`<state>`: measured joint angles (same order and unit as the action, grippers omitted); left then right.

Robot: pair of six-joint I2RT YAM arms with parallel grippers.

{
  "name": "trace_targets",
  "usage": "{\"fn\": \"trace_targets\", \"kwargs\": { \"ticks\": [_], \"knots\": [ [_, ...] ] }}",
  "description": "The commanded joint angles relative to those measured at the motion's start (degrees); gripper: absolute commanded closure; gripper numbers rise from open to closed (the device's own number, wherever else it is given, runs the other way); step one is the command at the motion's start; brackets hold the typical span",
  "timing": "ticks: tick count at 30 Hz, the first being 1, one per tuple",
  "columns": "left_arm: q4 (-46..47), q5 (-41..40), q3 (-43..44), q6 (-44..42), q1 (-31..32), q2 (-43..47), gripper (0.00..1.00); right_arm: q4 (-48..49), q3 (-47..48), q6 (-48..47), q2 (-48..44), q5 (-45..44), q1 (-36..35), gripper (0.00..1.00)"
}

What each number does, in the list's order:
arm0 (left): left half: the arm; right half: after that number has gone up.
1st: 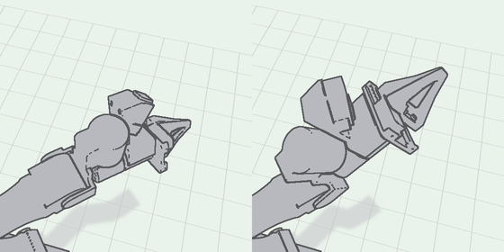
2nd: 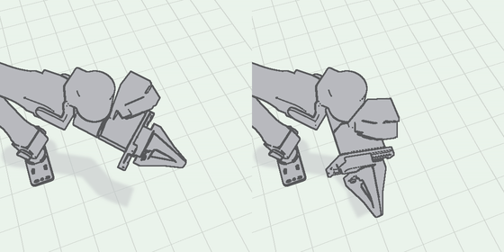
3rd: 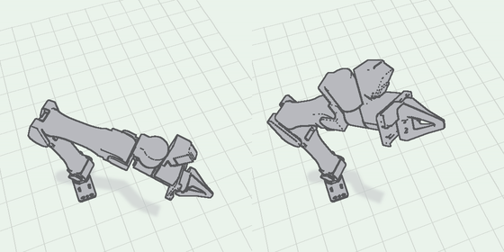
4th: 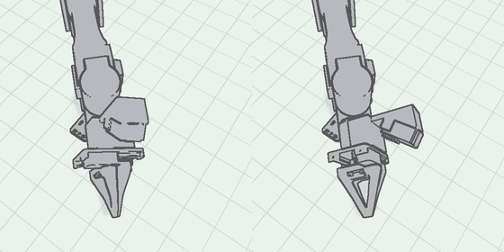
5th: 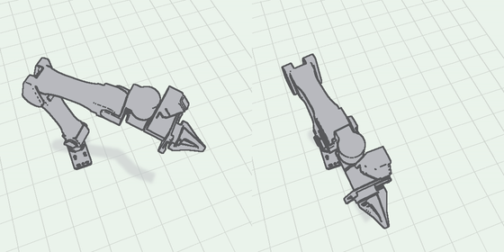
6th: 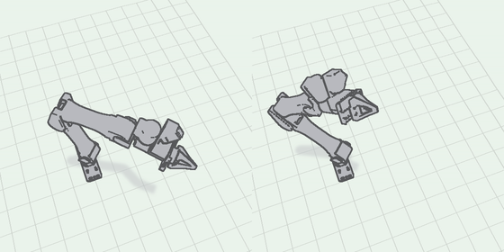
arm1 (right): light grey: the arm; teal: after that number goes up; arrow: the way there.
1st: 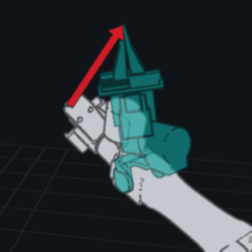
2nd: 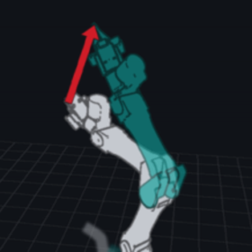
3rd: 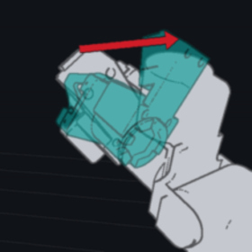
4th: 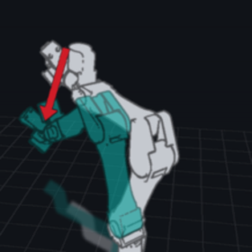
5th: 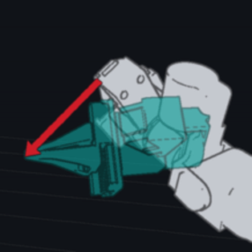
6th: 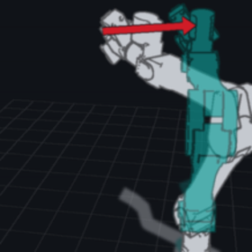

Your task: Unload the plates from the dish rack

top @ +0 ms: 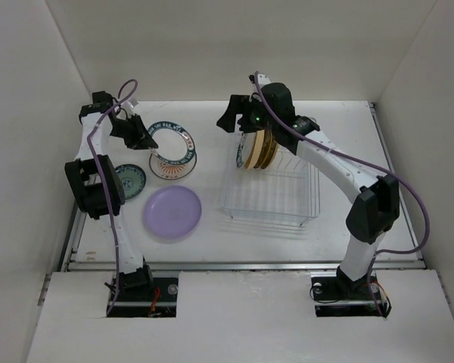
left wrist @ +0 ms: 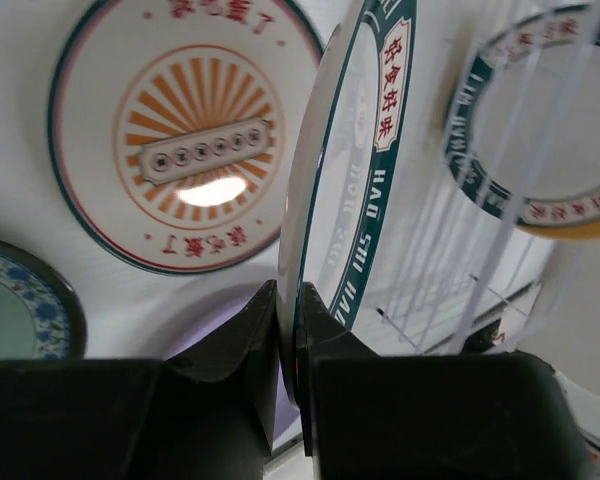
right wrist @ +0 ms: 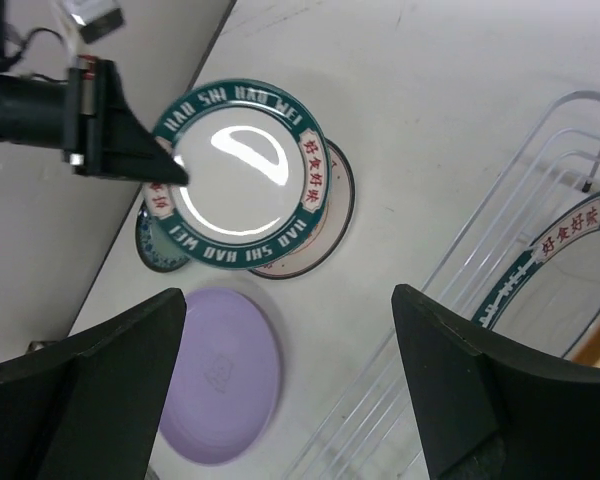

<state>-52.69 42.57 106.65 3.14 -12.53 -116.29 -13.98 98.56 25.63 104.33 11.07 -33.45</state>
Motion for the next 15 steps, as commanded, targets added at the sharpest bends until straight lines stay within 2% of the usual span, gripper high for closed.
{"fn": "trace_targets", "kwargs": {
  "ticks": [1, 4, 7, 11, 12, 15],
  "knots": [
    [-0.8, -4.5, 3.6, 1.3, 0.9, -1.8, 1.0, -1.1, 2.3, -2.2, -4.9, -1.4, 0.0, 0.1],
    [0.0, -10.6, 4.2, 0.7, 1.6, -3.7, 1.0, -1.1, 0.7, -2.2, -6.7, -0.9, 0.0, 0.1],
    [0.6, -11.2, 4.7, 1.3, 2.2, -5.9, 1.0, -2.4, 0.7, -2.8, -7.2, -0.9, 0.0, 0.1],
    [-2.1, -12.7, 6.0, 1.3, 3.2, -7.8, 0.85, -3.1, 0.1, -3.3, -8.9, -1.4, 0.0, 0.1],
    [-2.2, -12.7, 6.7, 1.9, 3.2, -8.4, 0.76, -2.6, 0.0, -3.3, -8.9, -1.4, 0.0, 0.1],
    [-2.9, -14.5, 6.7, 1.9, 3.8, -7.9, 0.6, -2.5, 0.6, -3.3, -8.9, 0.0, 0.0, 0.1]
  ]
}}
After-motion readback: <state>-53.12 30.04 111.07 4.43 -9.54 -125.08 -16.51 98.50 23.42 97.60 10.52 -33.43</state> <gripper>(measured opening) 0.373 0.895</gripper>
